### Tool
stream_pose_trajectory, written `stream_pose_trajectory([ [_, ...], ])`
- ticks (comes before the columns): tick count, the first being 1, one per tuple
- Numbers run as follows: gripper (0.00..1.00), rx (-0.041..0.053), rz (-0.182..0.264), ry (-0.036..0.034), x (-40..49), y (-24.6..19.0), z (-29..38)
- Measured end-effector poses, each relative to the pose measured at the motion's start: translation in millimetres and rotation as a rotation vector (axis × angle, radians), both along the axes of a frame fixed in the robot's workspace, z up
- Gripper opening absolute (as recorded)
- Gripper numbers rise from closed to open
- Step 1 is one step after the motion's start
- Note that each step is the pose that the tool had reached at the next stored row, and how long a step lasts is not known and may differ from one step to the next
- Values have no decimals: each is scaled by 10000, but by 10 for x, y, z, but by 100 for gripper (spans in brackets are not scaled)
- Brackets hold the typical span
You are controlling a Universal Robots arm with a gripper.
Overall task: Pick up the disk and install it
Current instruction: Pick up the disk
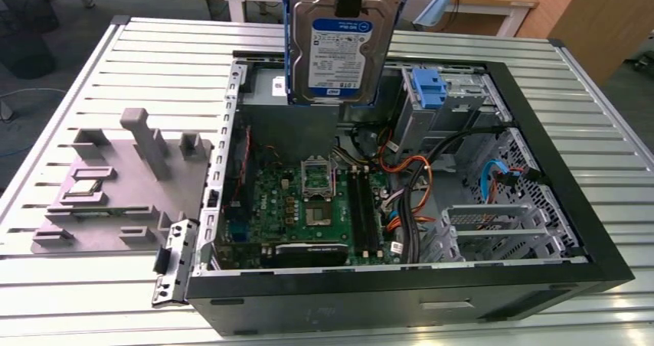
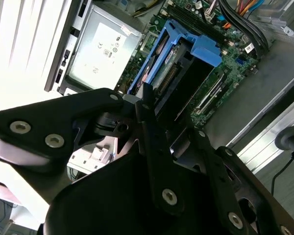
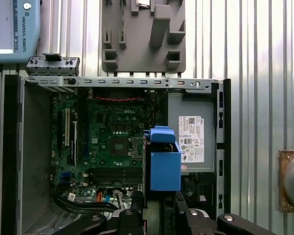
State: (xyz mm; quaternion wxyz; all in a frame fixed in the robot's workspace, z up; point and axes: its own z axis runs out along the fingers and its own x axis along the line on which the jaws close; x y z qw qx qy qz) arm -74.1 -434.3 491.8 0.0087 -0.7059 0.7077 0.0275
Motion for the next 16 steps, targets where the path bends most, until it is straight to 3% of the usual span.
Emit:
stream_pose_trajectory([
  [16, 35, 0, 0, 0, 2, -89, -2],
])
